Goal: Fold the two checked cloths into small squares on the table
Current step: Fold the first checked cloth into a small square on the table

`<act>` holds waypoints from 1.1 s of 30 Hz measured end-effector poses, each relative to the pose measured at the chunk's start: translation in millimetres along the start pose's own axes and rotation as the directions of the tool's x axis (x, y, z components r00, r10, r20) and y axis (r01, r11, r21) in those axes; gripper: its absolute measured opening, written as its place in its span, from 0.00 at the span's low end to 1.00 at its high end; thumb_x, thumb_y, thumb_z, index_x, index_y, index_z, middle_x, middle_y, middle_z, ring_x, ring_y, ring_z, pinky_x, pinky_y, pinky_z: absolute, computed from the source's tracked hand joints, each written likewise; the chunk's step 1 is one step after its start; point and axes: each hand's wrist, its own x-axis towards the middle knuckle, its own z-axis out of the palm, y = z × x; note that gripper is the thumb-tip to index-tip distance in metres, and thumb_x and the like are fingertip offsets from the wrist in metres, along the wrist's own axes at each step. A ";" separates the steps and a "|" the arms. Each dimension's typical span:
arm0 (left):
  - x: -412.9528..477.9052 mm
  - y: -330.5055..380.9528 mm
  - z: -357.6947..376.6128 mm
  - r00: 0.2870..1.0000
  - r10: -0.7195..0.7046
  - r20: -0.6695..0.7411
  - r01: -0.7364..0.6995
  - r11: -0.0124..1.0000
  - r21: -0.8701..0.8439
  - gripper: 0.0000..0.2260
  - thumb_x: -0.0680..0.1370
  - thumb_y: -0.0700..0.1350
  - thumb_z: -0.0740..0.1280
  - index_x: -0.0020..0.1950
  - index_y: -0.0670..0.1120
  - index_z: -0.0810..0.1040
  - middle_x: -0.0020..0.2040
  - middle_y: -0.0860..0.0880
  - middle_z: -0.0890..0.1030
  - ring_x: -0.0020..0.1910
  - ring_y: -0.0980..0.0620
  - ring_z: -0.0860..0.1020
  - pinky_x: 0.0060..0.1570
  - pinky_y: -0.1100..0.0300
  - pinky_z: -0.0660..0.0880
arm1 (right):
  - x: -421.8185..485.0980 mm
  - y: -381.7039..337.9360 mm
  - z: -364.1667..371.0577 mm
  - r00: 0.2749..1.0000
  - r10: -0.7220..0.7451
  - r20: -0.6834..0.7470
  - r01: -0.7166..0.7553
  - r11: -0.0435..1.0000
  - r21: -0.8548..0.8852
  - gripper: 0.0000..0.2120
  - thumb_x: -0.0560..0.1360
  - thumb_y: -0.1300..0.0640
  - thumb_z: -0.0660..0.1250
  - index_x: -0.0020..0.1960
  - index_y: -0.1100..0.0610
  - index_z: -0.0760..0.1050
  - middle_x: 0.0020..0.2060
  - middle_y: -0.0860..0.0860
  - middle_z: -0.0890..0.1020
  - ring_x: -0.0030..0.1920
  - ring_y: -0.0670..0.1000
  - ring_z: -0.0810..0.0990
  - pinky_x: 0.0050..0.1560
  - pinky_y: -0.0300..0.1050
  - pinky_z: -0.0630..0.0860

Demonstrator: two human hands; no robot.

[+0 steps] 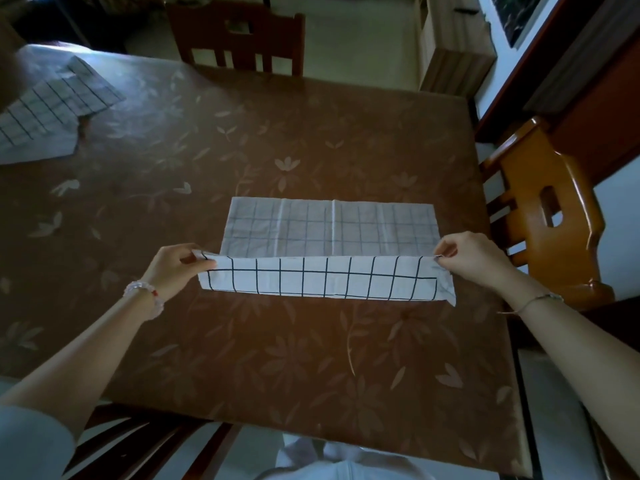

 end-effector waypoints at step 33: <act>161.1 11.6 38.9 0.964 -0.170 -0.206 0.194 0.975 0.105 0.08 0.75 0.45 0.67 0.51 0.43 0.80 0.46 0.45 0.82 0.47 0.45 0.79 0.51 0.55 0.75 | 163.8 10.2 0.2 0.984 0.118 -0.135 -0.111 0.992 0.059 0.06 0.74 0.58 0.67 0.43 0.47 0.76 0.47 0.50 0.83 0.46 0.51 0.80 0.40 0.44 0.77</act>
